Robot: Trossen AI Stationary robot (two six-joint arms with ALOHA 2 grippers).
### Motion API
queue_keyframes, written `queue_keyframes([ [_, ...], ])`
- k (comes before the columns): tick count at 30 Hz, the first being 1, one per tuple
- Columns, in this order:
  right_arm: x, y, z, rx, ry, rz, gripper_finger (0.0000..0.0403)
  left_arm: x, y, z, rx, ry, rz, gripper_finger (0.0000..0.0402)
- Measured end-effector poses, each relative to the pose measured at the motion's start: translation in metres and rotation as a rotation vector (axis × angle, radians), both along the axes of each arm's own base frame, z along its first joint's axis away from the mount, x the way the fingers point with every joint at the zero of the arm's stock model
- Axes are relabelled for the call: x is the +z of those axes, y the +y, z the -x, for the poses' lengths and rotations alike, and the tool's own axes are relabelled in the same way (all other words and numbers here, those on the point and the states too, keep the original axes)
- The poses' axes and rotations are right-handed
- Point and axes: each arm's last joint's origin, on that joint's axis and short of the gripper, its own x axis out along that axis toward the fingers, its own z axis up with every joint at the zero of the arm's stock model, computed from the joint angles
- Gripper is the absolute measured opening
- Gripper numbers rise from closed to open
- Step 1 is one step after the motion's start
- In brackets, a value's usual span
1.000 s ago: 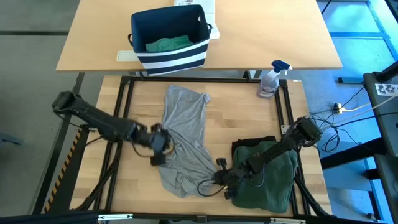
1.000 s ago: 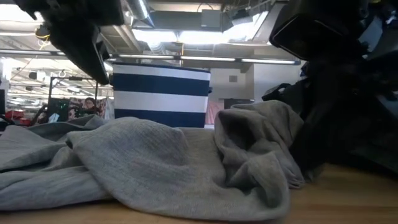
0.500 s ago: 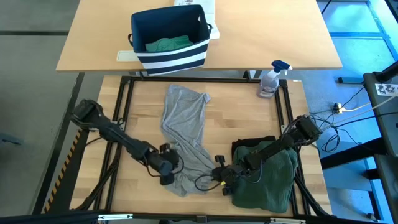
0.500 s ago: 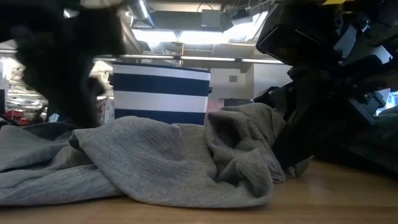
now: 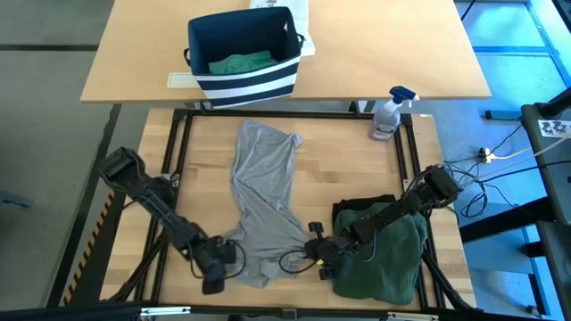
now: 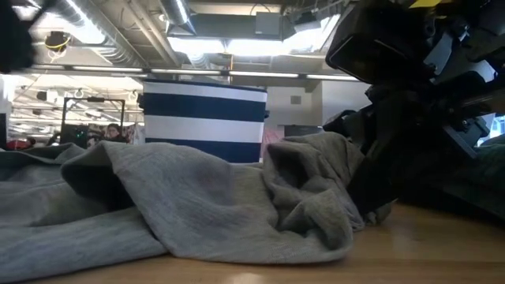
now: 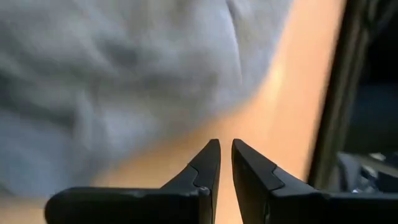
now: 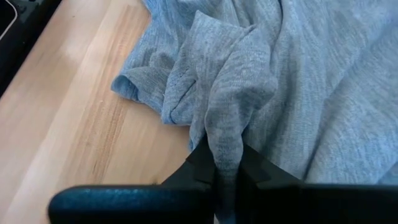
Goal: Fold Laundry from Bin
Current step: Fold the gray shirt
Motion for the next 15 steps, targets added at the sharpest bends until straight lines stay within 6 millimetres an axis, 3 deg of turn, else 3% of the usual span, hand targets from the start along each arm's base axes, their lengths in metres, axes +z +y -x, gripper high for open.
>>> queue_keyframes([
  [6,0.000,0.000,0.000,-0.005,0.009,-0.014,0.0021,0.002,-0.015,0.017,0.010,0.018,0.022,0.0037],
  [10,0.000,0.000,0.000,-0.007,0.012,-0.019,0.0021,0.019,-0.008,0.014,0.058,-0.198,-0.093,0.0037],
  [15,0.003,0.001,0.001,0.011,0.021,-0.050,0.0021,0.041,0.014,0.006,0.194,-0.430,-0.319,0.0036],
])
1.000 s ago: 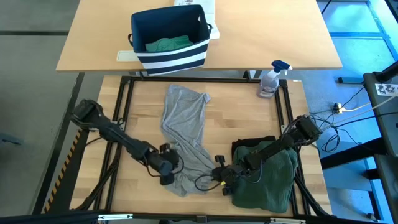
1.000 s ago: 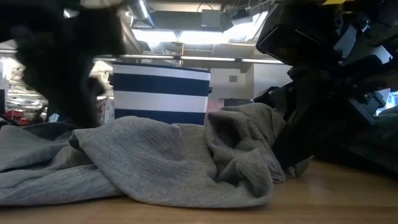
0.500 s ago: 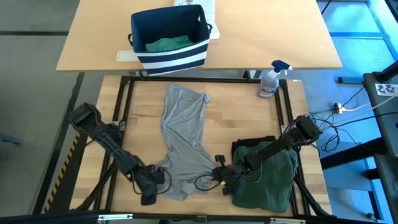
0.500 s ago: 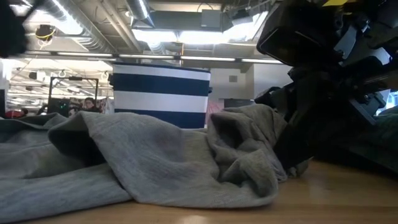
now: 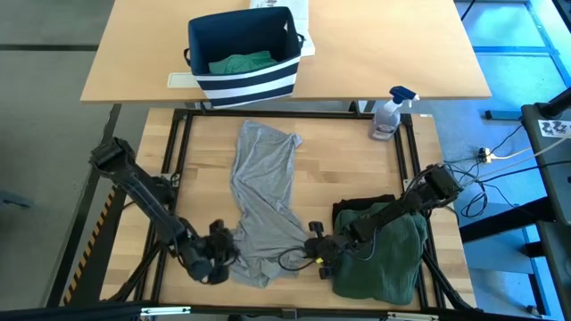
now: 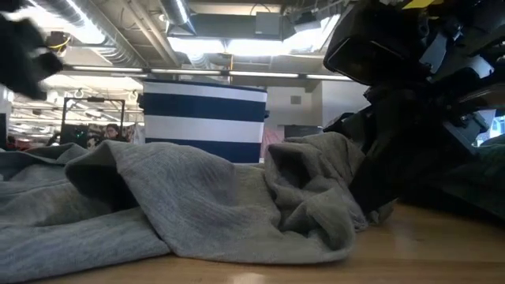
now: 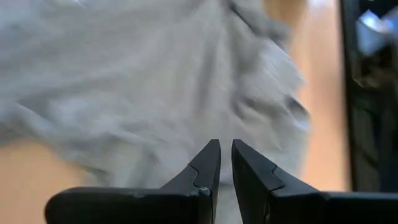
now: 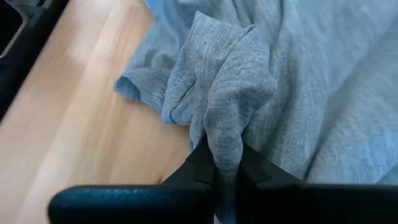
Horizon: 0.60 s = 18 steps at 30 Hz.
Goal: Fold Laundry from Bin
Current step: Fold the gray shirt
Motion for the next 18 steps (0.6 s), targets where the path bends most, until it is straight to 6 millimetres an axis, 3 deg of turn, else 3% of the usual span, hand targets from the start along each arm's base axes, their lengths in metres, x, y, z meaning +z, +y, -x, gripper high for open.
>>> queue_keyframes([
  [7,0.026,0.008,0.007,0.095,-0.011,-0.138,0.0045,-0.009,0.028,-0.024,0.073,0.068,-0.039,0.0036],
  [12,0.035,0.017,0.014,0.119,-0.001,-0.197,0.0132,-0.024,0.027,-0.027,0.012,0.183,0.004,0.0036],
  [18,0.038,0.021,0.018,0.143,0.035,-0.261,0.0244,-0.035,0.013,-0.018,-0.057,0.298,0.084,0.0036],
])
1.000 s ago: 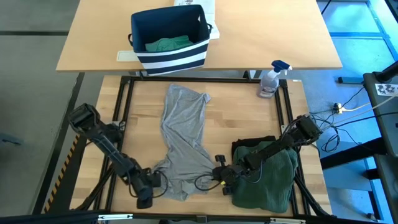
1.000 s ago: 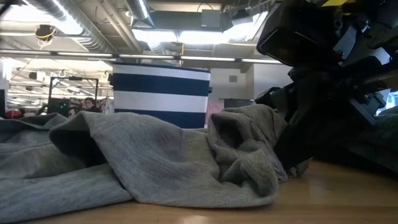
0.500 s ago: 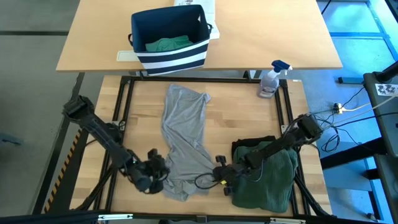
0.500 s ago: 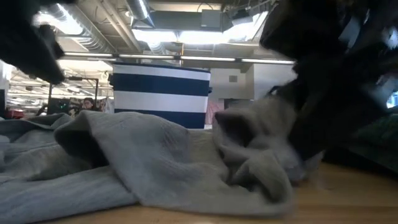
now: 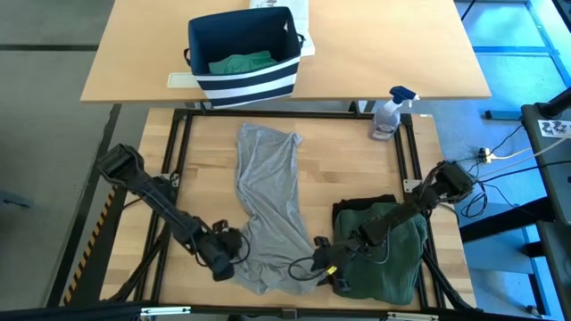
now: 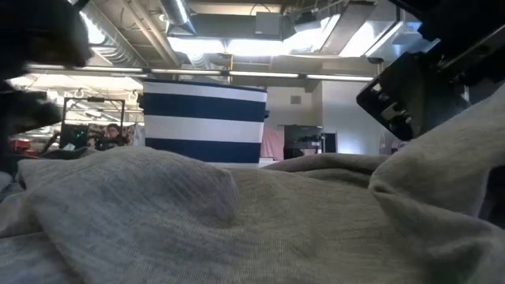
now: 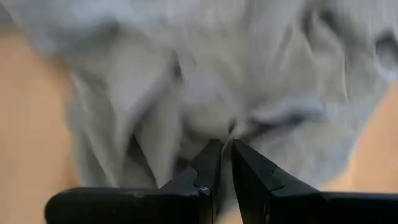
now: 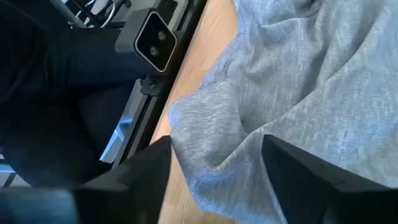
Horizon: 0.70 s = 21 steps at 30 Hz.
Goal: Fold Laundry from Bin
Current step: Fold the gray shirt
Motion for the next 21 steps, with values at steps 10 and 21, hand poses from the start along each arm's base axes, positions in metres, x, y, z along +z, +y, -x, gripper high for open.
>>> queue_keyframes([
  [10,0.011,-0.002,0.003,0.024,0.001,-0.034,0.0281,-0.003,-0.034,0.040,0.019,0.186,0.173,0.0036],
  [21,0.053,-0.035,0.004,-0.150,-0.147,0.101,0.0273,0.048,-0.033,0.023,0.066,-0.285,-0.116,0.0005],
])
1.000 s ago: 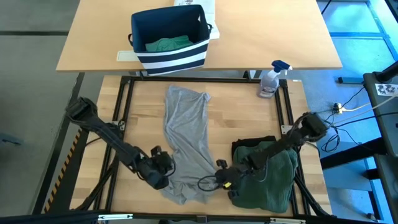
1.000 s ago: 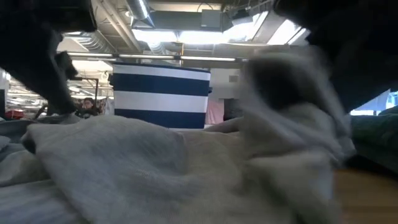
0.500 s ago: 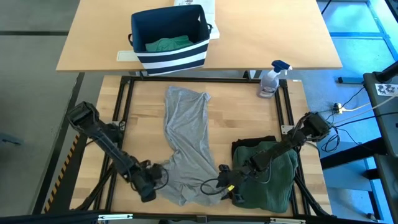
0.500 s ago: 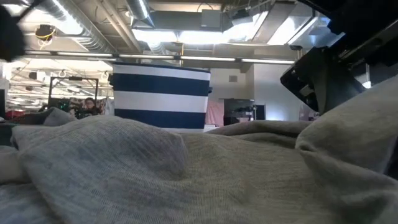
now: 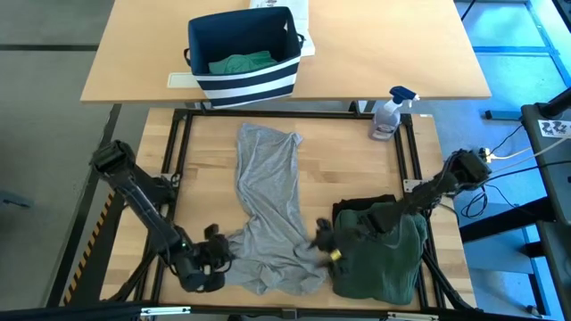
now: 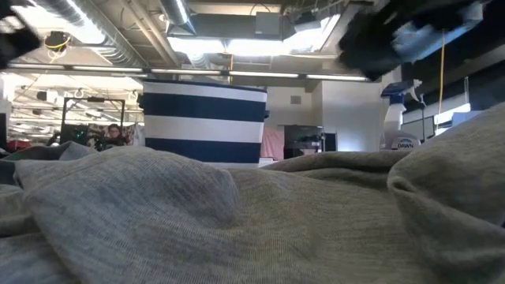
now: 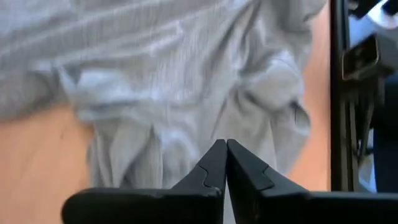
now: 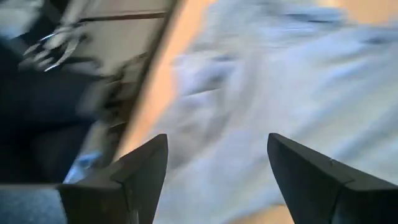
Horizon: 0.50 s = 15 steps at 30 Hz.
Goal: Fold Laundry from Bin
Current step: Fold the gray shirt
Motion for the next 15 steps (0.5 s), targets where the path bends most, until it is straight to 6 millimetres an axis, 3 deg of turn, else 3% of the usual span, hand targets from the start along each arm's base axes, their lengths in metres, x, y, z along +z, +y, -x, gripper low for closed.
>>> queue_keyframes([
  [8,-0.003,-0.095,-0.031,-0.330,0.036,0.044,0.0234,-0.021,0.021,-0.031,-0.030,0.154,-0.004,0.0002],
  [15,0.000,-0.182,-0.041,-0.511,0.022,0.033,0.0169,-0.039,0.019,-0.037,-0.061,0.244,0.032,0.0003],
])
